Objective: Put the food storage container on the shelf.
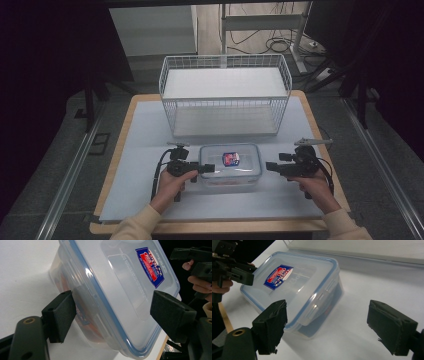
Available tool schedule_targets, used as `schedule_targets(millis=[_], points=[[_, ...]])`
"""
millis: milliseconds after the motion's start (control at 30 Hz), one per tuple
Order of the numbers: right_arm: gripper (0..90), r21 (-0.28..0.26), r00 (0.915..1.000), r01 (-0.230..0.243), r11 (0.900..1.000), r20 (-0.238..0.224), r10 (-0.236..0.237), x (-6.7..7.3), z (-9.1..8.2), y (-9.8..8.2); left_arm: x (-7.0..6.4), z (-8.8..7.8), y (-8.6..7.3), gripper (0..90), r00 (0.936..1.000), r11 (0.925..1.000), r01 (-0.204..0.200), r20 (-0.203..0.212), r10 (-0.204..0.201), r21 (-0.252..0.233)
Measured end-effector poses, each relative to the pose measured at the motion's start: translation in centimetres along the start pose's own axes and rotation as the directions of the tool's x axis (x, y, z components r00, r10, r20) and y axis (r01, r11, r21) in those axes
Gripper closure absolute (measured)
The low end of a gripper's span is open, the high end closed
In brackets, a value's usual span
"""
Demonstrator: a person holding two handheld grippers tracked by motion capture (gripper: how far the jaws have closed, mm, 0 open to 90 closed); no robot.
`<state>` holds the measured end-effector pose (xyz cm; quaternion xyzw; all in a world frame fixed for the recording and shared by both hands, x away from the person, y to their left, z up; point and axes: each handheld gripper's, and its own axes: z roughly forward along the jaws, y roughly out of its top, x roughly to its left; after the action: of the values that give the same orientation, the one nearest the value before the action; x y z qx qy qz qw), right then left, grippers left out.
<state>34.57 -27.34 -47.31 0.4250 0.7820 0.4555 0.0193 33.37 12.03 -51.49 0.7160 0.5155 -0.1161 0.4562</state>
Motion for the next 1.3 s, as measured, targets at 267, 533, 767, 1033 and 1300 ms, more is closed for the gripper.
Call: schedule_targets(millis=[267, 533, 767, 1033, 1300], points=[[19.1, 0.025, 0.9922, -0.107, 0.994, -0.063, 0.108, -1.0, 1.7, 1.1, 0.1, 0.0, 0.0, 22.4, 1.0, 1.0, 0.004, 0.004, -0.004, -0.002], [18.2, 0.095, 0.9853, -0.134, 0.986, -0.094, 0.143, -0.9, 4.3, 1.6, 0.1, 0.0, 0.0, 22.4, 1.0, 1.0, 0.002, 0.005, -0.002, -0.004], [17.0, 0.14, 0.9734, -0.172, 0.975, -0.128, 0.19, -1.3, 5.8, 1.4, 0.1, 0.0, 0.0, 22.4, 1.0, 1.0, 0.001, 0.005, -0.001, -0.004], [23.7, 0.199, 0.9423, -0.227, 0.953, -0.203, 0.266, -1.5, 6.4, 1.3, 0.1, 0.0, -0.1, 22.6, 1.0, 0.9999, -0.001, 0.003, 0.001, -0.011], [37.2, 0.188, 0.938, -0.242, 0.952, -0.205, 0.279, -1.6, 5.4, 1.4, -0.3, -0.3, -0.4, 24.9, 0.9997, 0.9993, -0.021, -0.008, 0.021, -0.03]])
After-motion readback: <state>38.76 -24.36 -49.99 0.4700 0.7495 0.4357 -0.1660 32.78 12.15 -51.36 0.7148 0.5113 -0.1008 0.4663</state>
